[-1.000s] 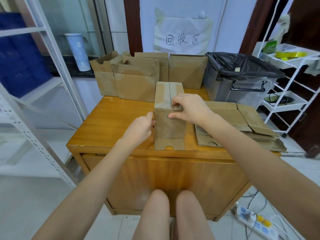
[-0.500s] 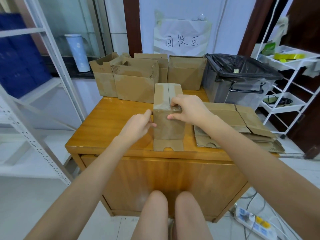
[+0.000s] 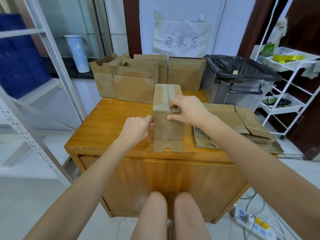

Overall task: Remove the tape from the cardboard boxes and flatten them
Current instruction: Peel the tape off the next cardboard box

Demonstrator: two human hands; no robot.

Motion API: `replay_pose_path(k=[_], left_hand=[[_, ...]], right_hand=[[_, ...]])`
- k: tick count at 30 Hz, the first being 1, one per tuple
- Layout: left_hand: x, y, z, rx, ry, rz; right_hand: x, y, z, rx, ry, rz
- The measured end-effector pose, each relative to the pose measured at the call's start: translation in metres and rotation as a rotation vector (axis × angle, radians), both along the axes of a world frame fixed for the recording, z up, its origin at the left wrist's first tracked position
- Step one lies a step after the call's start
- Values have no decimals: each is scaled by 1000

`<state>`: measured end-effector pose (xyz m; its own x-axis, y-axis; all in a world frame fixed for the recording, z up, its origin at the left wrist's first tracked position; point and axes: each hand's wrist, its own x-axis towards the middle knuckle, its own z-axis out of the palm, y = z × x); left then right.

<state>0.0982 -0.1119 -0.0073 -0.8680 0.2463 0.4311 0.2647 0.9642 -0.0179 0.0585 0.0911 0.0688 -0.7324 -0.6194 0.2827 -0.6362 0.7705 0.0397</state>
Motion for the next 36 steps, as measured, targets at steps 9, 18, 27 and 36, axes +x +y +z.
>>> replay_pose_path(k=[9,18,27,36], left_hand=[[5,-4,18,-119,17,-101],[9,5,15,573,-187,39],[22,33,19,1572,-329,258],[15,26,33,1227,-295,315]], right_hand=[[-1,-5,5,81,19,-10],[2,-5,3,37,6,-24],[2,-4,3,31,9,-27],[2,-6,3,29,14,-14]])
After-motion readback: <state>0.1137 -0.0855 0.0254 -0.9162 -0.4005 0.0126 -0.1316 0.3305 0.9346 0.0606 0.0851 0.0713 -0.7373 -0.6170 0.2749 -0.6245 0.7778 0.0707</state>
